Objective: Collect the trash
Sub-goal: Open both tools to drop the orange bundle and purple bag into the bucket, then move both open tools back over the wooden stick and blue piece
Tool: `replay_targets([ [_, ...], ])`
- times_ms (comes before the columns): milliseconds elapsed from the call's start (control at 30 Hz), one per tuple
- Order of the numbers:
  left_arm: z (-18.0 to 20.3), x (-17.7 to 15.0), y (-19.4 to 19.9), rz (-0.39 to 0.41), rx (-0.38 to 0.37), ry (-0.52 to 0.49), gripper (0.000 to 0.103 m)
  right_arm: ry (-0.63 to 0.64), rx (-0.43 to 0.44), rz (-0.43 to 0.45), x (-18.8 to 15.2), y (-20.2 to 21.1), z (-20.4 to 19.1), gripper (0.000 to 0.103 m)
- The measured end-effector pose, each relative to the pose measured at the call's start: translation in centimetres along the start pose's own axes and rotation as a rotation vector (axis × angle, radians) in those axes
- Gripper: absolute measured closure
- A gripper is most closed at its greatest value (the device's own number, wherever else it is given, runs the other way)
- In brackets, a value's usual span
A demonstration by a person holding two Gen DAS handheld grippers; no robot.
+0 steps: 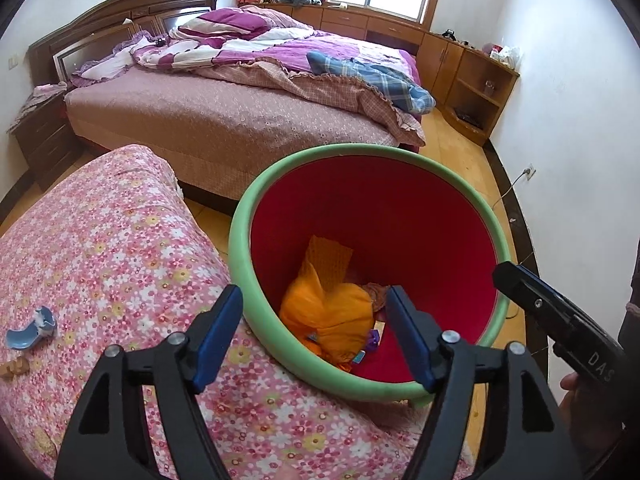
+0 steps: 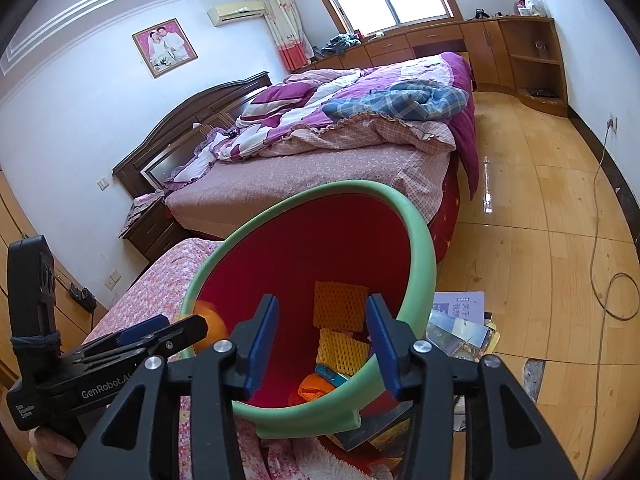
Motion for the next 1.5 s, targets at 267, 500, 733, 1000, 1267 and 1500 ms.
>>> replay_targets([
  [267,-1.1,0.1,1.3,0.038,0.0,0.016,0.026,0.002,0.006,-0.005,-0.1,-0.1,-0.2,0.047],
  [500,-3.0,-0.4,3.2,0.064,0.046,0.047,0.023,0.013,0.003,-0.019,-0.5,-0.1,-0.9,0.037],
  [733,-4.7,-0.9,5.3,0.083,0.103,0.081,0.013,0.023,0.019,-0.027,-0.8,0.4,-2.4,0.026],
  [1000,-8.6,-1.7,8.2,0.146,0.224,0.138,0.007,0.044,0.051,-0.052,-1.7,0.5,-4.6,0.022],
  [1267,-13.7,-2.7,10.3,0.135,0.327,0.182,0.004,0.044,0.078,-0.077,-2.4,0.5,-6.1,0.018],
  [1500,-18.2,-4.2,12.1,0.146,0.397,0.223,0.004,0.056,0.1,-0.101,-3.1,0.2,-7.3,0.017],
])
Point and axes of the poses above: each gripper's, at about its wrist camera, not at the fingertips, and y roughly against the way its jaws point, z to its right, x to its top, the point moved 2 cm from there along -y, roughly the way its jaws point, and after that the axes turned 9 degrees about z, right-handed, at the moved point
